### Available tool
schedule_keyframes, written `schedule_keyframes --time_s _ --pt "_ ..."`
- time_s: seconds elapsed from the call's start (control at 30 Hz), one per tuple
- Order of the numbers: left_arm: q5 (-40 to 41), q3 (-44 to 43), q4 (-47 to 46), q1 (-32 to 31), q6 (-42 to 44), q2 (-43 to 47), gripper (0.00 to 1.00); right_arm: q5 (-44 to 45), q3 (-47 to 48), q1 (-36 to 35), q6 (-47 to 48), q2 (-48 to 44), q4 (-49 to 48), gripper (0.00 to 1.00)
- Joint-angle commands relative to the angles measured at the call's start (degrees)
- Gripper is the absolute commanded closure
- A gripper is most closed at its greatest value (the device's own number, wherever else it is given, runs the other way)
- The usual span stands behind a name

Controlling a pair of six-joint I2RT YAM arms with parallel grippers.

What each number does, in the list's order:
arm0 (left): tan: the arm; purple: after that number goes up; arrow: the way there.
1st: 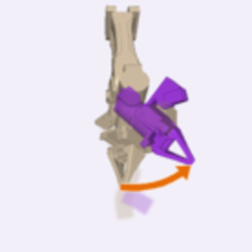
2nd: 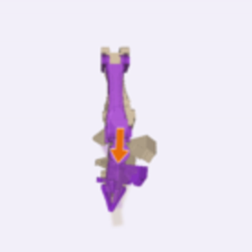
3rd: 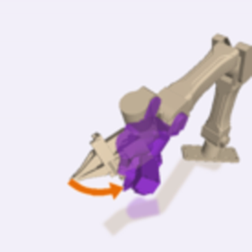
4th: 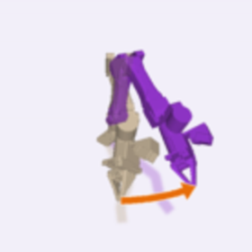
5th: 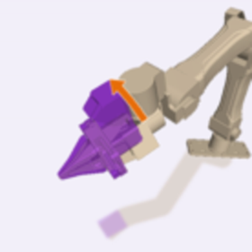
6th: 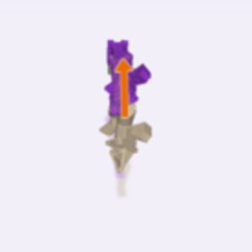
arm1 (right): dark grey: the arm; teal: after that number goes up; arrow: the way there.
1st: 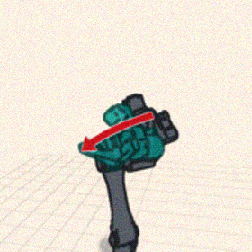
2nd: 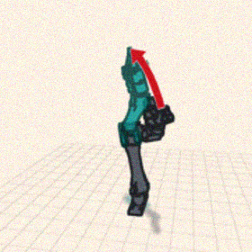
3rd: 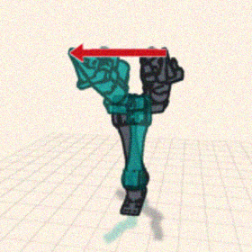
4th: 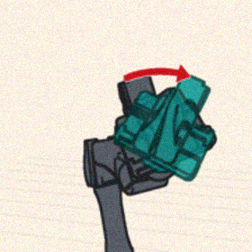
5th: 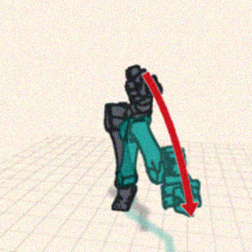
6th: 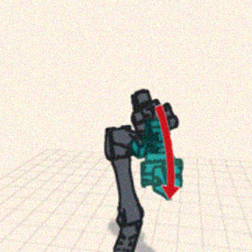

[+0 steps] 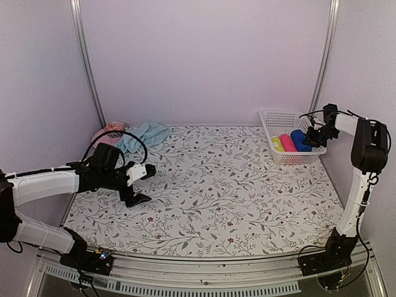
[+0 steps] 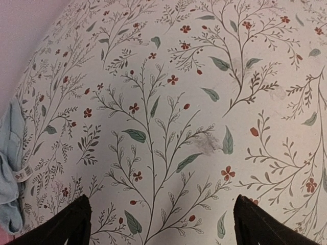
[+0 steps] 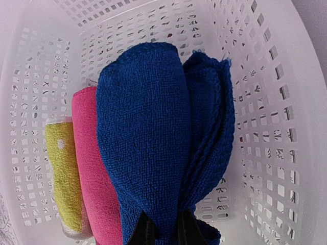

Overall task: Roll the towels
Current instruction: Place the towel in the bin.

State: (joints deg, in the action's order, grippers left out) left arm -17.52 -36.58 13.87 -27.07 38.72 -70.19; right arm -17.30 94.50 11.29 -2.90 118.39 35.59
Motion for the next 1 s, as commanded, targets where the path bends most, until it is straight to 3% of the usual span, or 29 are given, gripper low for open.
schedule_keyframes --time_s 0.0,0.2,0.4,0.77,0.97 --pt "-0.52 0.89 -1.29 0.67 -0.33 -0.47 0.03 -4.32 2.7 1.04 -0.7 2.52 1.72 0.95" --pt "-0.76 0.82 -1.39 0.65 -0.22 -0.71 0.03 -7.8 4.2 1.26 -0.99 4.19 3.9 0.94" --pt "-0.59 0.89 -1.24 0.66 -0.14 -0.65 0.03 -4.94 5.08 1.27 -0.32 5.51 6.26 0.87" --pt "-0.77 0.72 -1.28 0.62 -0.22 -0.73 0.03 1.19 5.7 1.19 1.79 5.27 9.67 0.54" --pt "-0.85 0.72 -1.21 0.62 -0.22 -0.48 0.03 5.34 6.17 1.25 2.28 4.15 10.75 0.48"
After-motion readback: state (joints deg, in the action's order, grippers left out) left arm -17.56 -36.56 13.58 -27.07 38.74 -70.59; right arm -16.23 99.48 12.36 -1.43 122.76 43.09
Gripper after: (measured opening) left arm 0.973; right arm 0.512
